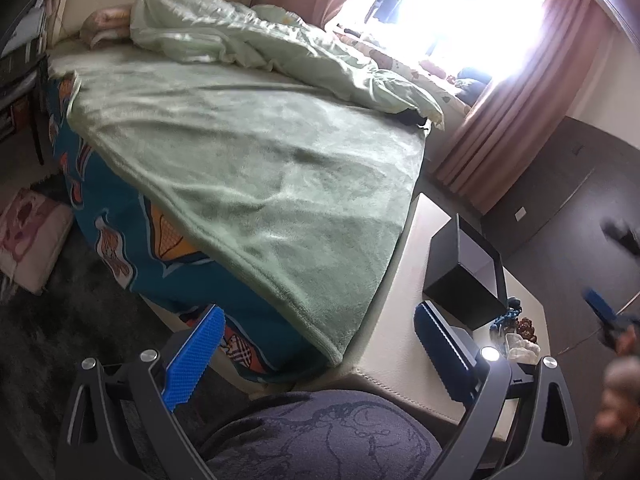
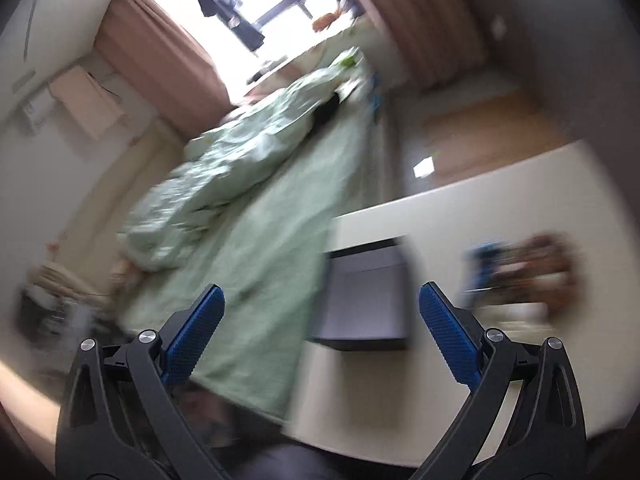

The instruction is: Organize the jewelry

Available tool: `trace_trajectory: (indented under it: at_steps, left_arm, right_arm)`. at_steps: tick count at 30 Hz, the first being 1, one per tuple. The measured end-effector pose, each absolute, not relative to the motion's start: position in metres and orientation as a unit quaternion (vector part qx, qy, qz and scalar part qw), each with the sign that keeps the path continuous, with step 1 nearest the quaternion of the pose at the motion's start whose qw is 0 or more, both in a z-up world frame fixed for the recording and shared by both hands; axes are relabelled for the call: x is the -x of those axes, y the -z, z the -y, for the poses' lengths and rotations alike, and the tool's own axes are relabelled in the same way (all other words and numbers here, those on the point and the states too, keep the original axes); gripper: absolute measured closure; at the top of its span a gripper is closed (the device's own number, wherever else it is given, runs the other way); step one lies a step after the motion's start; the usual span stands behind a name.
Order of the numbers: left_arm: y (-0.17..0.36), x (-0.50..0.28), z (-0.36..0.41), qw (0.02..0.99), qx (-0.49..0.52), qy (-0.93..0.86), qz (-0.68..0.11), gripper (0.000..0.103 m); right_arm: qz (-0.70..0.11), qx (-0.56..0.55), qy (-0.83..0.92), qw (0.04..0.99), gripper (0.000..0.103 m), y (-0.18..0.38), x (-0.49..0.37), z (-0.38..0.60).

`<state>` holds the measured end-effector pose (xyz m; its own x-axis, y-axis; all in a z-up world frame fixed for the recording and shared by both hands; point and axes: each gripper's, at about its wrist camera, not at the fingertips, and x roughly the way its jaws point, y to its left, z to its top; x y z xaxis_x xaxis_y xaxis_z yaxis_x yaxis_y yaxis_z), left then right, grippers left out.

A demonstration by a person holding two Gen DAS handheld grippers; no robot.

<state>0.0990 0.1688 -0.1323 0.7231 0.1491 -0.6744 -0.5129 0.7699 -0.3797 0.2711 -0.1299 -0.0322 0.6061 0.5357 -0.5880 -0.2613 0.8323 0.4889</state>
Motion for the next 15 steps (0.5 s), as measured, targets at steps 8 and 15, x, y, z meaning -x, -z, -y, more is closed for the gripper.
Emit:
trace_trajectory:
  at_steps: [8, 15]
  left_arm:
    - [0.068, -0.082, -0.099, 0.952, 0.137, -0.128, -0.241, 0.008]
    - [0.019, -0.056, -0.042, 0.973, 0.076, -0.053, -0.212, 0.008]
  right_arm:
    - [-0.316, -0.052, -0.089, 0.943, 0.006, 0.024, -0.161, 0.212]
    - [-0.28, -0.031, -0.091, 0.955, 0.006, 0.029, -0.109, 0.24]
